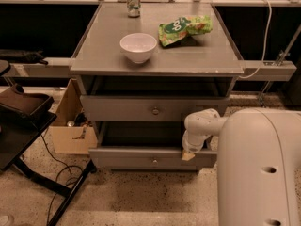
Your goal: Open middle drawer
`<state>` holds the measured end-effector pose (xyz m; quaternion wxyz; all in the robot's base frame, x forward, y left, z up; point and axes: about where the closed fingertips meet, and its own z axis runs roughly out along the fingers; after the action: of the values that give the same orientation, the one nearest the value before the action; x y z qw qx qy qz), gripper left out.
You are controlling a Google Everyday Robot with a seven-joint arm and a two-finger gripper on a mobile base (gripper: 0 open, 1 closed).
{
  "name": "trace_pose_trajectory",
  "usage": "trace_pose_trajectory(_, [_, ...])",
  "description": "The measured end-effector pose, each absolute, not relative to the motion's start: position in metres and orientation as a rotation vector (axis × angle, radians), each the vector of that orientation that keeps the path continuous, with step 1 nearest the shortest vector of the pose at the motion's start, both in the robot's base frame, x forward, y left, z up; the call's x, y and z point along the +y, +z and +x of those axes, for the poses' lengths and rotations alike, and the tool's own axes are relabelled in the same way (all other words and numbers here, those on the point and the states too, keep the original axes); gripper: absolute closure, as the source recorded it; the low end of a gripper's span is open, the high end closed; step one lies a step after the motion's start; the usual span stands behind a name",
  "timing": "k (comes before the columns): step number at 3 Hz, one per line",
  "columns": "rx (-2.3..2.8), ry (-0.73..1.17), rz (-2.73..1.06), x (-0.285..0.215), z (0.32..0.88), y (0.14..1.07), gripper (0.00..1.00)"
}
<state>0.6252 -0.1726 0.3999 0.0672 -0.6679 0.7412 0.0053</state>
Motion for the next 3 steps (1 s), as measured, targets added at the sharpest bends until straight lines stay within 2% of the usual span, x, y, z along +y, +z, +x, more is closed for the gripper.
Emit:
trace_pose_trajectory(1, [2.234,0.016,-2.013,-0.1726,0.6252,0.3998,0.1])
trace_pose_trajectory(2, [2.234,0.016,-2.013,-0.1726,0.6252,0.3998,0.0])
trace_pose_trajectory(3, [2.235,0.018,-2.014,-0.1725,0.6246,0.399,0.0])
